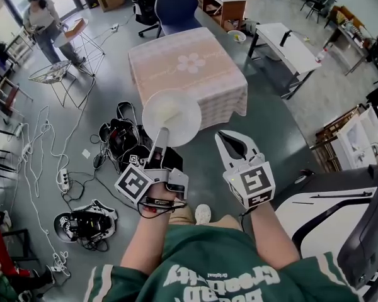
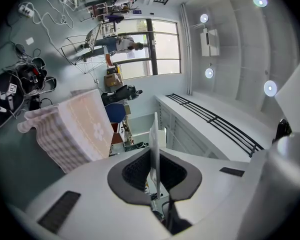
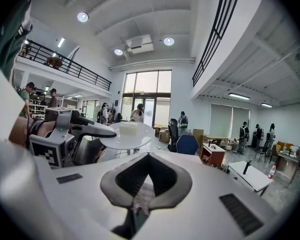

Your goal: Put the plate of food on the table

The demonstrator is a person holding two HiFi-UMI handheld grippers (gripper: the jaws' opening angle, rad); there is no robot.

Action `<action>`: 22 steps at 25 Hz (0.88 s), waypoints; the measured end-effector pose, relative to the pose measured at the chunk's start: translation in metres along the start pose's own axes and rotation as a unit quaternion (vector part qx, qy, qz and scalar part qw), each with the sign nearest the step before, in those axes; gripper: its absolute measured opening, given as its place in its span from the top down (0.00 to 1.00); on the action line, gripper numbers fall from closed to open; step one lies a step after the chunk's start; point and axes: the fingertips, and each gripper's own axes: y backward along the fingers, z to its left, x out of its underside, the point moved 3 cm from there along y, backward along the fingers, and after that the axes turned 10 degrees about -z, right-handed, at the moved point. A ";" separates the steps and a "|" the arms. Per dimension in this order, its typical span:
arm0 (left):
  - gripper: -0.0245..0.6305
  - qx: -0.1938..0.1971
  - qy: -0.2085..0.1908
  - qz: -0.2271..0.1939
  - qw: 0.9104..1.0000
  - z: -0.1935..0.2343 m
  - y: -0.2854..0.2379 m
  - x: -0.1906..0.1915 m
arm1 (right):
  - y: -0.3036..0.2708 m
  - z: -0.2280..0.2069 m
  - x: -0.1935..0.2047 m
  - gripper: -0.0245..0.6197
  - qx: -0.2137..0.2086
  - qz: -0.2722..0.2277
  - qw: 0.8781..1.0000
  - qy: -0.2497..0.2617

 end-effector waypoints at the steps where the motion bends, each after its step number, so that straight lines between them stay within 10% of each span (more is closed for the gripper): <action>1: 0.92 0.000 -0.001 0.000 1.000 0.000 -0.001 0.000 | 0.000 -0.002 0.001 0.94 0.001 0.000 1.000 -0.001; 22: 0.92 0.010 -0.001 -0.004 1.000 0.036 -0.108 -0.042 | -0.093 -0.044 0.003 0.94 0.002 -0.015 1.000 0.013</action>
